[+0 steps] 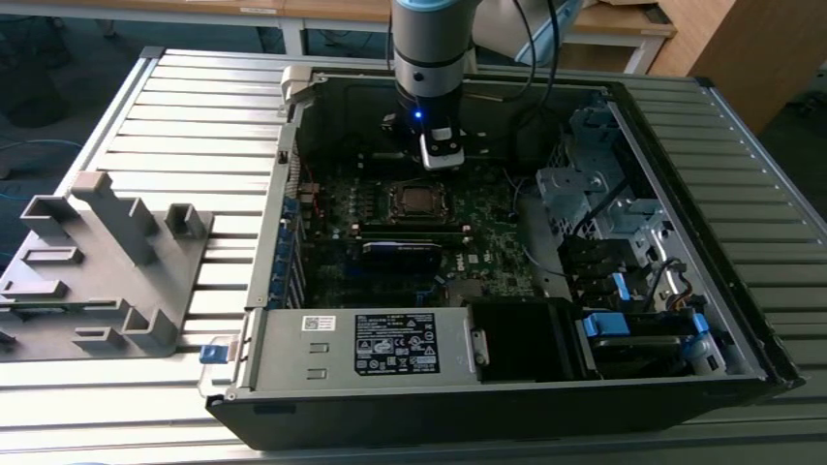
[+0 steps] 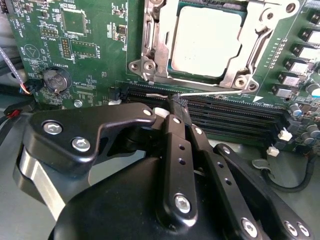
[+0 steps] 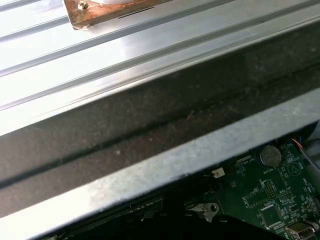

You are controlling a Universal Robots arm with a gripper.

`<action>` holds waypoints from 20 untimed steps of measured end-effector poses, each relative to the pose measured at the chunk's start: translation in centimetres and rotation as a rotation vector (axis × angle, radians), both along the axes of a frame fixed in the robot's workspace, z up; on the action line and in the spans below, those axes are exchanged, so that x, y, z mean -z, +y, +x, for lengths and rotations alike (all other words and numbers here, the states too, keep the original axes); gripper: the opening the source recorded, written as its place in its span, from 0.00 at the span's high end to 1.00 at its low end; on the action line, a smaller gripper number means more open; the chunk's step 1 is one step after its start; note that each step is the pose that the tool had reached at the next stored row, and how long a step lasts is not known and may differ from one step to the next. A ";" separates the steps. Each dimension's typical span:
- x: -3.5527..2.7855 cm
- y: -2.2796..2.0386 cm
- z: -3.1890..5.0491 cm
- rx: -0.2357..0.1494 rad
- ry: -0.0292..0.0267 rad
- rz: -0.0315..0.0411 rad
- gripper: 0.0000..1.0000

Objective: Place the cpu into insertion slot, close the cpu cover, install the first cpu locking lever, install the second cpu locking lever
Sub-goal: 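Install the first cpu locking lever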

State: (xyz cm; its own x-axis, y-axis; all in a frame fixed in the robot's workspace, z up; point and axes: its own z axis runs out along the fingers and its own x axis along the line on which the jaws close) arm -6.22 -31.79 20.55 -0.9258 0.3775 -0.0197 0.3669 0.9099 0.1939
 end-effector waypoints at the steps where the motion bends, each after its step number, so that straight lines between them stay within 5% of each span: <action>1: 0.01 -0.02 0.00 0.000 -0.0008 0.0001 0.89; 10: 0.09 -0.10 0.00 0.000 -0.0034 0.0000 0.89; 14: 0.34 -0.10 0.00 0.000 -0.0043 -0.0112 0.89; 20: 0.38 -0.10 0.00 0.000 -0.0043 -0.0137 0.89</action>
State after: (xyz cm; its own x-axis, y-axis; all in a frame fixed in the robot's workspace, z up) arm -6.22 -31.89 20.18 -0.9257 0.3771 -0.0288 0.3660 0.9125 0.1829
